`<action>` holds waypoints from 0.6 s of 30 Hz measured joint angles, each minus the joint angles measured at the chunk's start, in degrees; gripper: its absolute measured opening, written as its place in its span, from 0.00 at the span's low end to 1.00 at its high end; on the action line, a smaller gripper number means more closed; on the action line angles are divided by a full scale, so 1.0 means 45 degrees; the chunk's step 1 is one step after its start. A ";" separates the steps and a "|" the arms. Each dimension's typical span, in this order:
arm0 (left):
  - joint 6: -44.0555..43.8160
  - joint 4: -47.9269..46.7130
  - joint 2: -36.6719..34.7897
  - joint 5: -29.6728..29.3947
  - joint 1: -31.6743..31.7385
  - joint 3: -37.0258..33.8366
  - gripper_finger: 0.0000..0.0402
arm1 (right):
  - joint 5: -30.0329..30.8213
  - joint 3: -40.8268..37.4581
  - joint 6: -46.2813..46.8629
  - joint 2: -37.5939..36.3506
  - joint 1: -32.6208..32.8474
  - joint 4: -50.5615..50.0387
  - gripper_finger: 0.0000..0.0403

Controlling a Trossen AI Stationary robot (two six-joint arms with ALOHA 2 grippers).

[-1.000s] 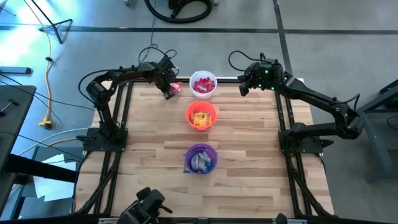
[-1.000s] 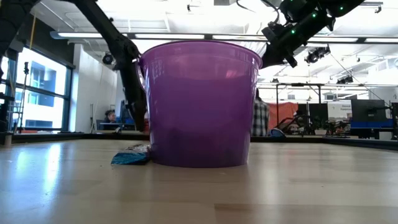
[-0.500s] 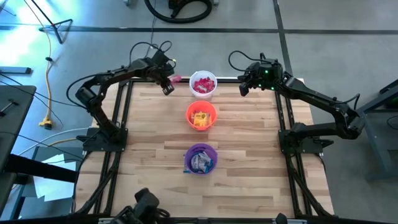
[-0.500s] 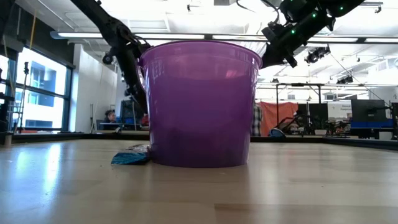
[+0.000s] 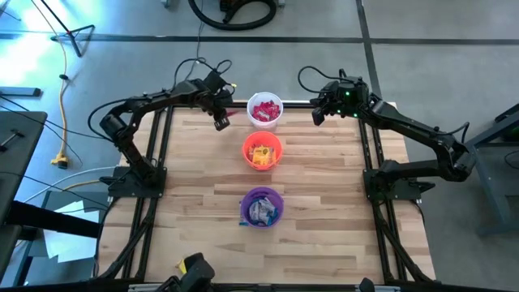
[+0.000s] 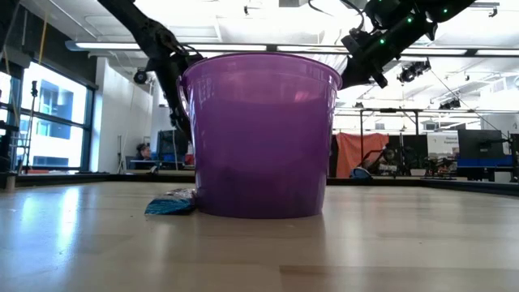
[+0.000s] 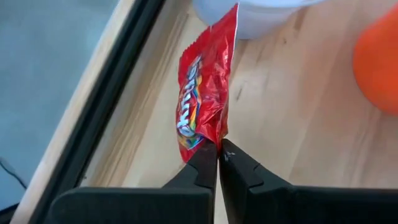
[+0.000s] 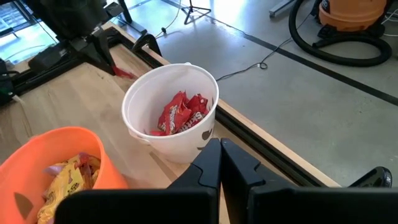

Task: Sort candy
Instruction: Put the red candy into the white bucket

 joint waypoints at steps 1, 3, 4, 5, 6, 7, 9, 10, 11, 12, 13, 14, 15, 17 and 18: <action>-0.0003 -0.0076 -0.0070 0.0003 -0.0059 0.0000 0.00 | -0.0003 0.0000 0.0000 0.0000 0.0000 0.0000 0.00; -0.0059 -0.0064 -0.0350 0.0015 -0.0221 0.0000 0.00 | -0.0005 0.0000 0.0000 0.0000 0.0000 0.0000 0.00; -0.0158 -0.0015 -0.0531 0.0038 -0.0287 0.0005 0.00 | -0.0005 0.0000 0.0000 0.0000 0.0001 0.0000 0.00; -0.0300 -0.0012 -0.0706 0.0083 -0.0327 0.0005 0.00 | -0.0005 0.0000 0.0002 0.0000 0.0001 0.0000 0.00; -0.0451 -0.0033 -0.0887 0.0162 -0.0354 0.0005 0.00 | -0.0005 0.0000 0.0000 0.0000 0.0000 0.0000 0.00; -0.0662 -0.0036 -0.1088 0.0299 -0.0355 0.0005 0.00 | -0.0005 0.0000 0.0000 0.0000 0.0000 0.0000 0.00; -0.1183 0.0013 -0.1509 0.0668 -0.0343 0.0005 0.00 | -0.0005 0.0000 0.0000 0.0000 0.0000 0.0000 0.00; -0.1492 0.0110 -0.1697 0.0725 -0.0340 0.0005 0.00 | -0.0005 0.0000 0.0000 0.0001 0.0001 0.0000 0.00; -0.1741 0.0214 -0.1867 0.0730 -0.0340 0.0005 0.00 | -0.0005 0.0000 0.0000 0.0000 0.0000 0.0000 0.00; -0.1968 0.0312 -0.2016 0.0737 -0.0353 0.0005 0.00 | -0.0005 0.0000 0.0000 0.0000 0.0000 0.0000 0.00; -0.2201 0.0498 -0.2125 0.0741 -0.0407 0.0005 0.00 | -0.0005 0.0000 -0.0002 0.0000 0.0000 0.0000 0.00; -0.2473 0.0810 -0.2187 0.0768 -0.0468 0.0010 0.00 | -0.0005 0.0000 -0.0009 0.0000 0.0000 0.0000 0.00; -0.2746 0.1087 -0.2209 0.0843 -0.0532 0.0029 0.00 | -0.0005 0.0000 -0.0076 0.0000 0.0001 0.0000 0.00; -0.3183 0.1344 -0.2143 0.1154 -0.0693 0.0237 0.00 | -0.0005 0.0000 -0.0101 0.0000 0.0004 0.0000 0.00; -0.3397 0.1589 -0.2033 0.1227 -0.0805 0.0418 0.00 | -0.0005 0.0000 -0.0102 0.0005 0.0000 -0.0004 0.00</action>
